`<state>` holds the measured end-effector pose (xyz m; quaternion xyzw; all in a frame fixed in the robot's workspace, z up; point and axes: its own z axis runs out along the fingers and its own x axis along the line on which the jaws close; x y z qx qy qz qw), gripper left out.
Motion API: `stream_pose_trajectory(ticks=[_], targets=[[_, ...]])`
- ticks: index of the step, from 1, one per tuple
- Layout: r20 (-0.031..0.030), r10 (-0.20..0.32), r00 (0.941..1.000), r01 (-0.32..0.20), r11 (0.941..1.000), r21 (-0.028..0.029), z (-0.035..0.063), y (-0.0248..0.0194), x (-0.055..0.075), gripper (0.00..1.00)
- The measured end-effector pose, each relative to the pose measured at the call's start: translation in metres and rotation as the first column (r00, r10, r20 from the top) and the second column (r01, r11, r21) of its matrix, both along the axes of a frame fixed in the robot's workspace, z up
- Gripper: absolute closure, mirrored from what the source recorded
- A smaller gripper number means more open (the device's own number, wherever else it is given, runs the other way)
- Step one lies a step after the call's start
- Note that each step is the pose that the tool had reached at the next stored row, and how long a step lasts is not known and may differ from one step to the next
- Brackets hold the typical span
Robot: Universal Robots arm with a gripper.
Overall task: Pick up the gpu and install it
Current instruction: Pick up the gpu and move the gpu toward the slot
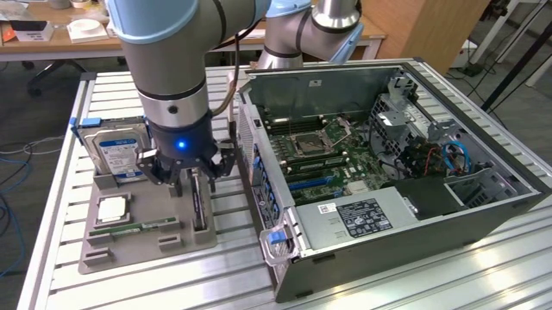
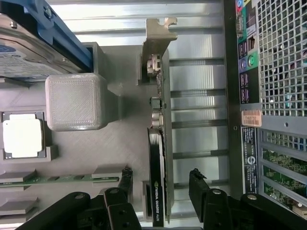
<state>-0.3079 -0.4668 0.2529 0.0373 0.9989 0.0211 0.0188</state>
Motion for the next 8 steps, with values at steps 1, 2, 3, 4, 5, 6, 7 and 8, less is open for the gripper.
stream_pose_trajectory(ticks=[1,2,3,4,5,6,7,8], targets=[[0.0,0.0,1.0,0.0,1.0,-0.0001,-0.0009,0.0002,0.0,0.41],[0.0,0.0,1.0,0.0,1.0,-0.0001,-0.0019,0.0004,-0.0001,0.41],[0.0,0.0,1.0,0.0,1.0,-0.0001,-0.0028,0.0009,-0.0001,0.41],[-0.0001,0.0,1.0,0.0,1.0,-0.0001,-0.0036,0.0014,-0.0001,0.41],[0.0,0.0,1.0,0.0,1.0,0.0,-0.0044,0.0021,0.0,0.41],[0.0001,0.0,1.0,0.0,1.0,0.0,-0.0053,0.0029,0.0,0.41],[0.0,0.0,1.0,0.0,1.0,0.0,-0.006,0.0038,0.0,0.41],[0.0002,0.0,1.0,0.0,1.0,0.0002,-0.0068,0.0046,0.0,0.41]])
